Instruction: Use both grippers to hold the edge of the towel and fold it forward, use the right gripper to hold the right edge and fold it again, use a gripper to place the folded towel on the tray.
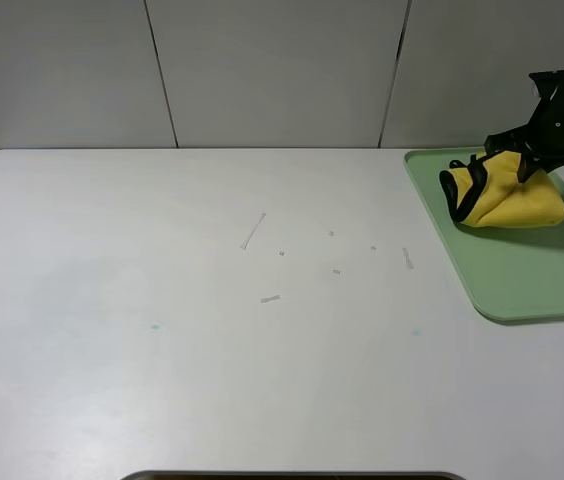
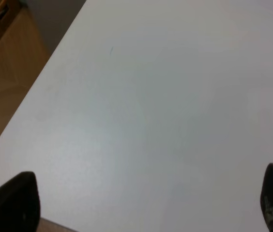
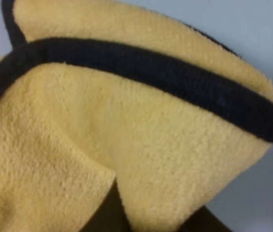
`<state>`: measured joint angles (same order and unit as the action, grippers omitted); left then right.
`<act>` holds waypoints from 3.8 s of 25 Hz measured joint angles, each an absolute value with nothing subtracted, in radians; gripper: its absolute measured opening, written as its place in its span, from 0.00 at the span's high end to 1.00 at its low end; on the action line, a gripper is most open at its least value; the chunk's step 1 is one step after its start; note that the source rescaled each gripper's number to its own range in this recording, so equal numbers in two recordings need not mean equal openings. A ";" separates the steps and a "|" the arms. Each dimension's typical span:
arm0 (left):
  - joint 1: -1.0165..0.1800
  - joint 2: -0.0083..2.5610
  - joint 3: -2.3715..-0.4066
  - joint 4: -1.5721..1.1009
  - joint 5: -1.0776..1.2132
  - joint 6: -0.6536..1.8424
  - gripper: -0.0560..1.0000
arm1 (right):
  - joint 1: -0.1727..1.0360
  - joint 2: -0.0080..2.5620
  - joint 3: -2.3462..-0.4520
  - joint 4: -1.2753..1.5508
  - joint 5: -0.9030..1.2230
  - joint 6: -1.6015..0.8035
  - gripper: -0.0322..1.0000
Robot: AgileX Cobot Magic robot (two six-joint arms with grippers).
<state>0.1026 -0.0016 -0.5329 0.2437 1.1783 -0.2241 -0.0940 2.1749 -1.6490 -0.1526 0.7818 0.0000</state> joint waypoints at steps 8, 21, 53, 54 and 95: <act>0.103 -0.002 -0.533 0.244 1.178 -0.224 0.09 | -0.094 2.175 -1.649 -0.160 0.781 0.000 0.08; 0.103 -0.002 -0.533 0.244 1.178 -0.224 0.09 | -0.093 2.154 -1.649 -0.116 0.850 0.000 0.00; 0.103 -0.002 -0.533 0.244 1.178 -0.224 0.09 | -0.093 1.680 -1.648 0.120 1.212 0.000 0.00; 0.103 -0.002 -0.533 0.244 1.178 -0.224 0.09 | -0.093 1.657 -1.646 0.121 1.212 0.000 0.00; 0.103 -0.002 -0.533 0.244 1.178 -0.224 0.09 | -0.093 0.207 -0.663 0.046 1.162 0.024 0.00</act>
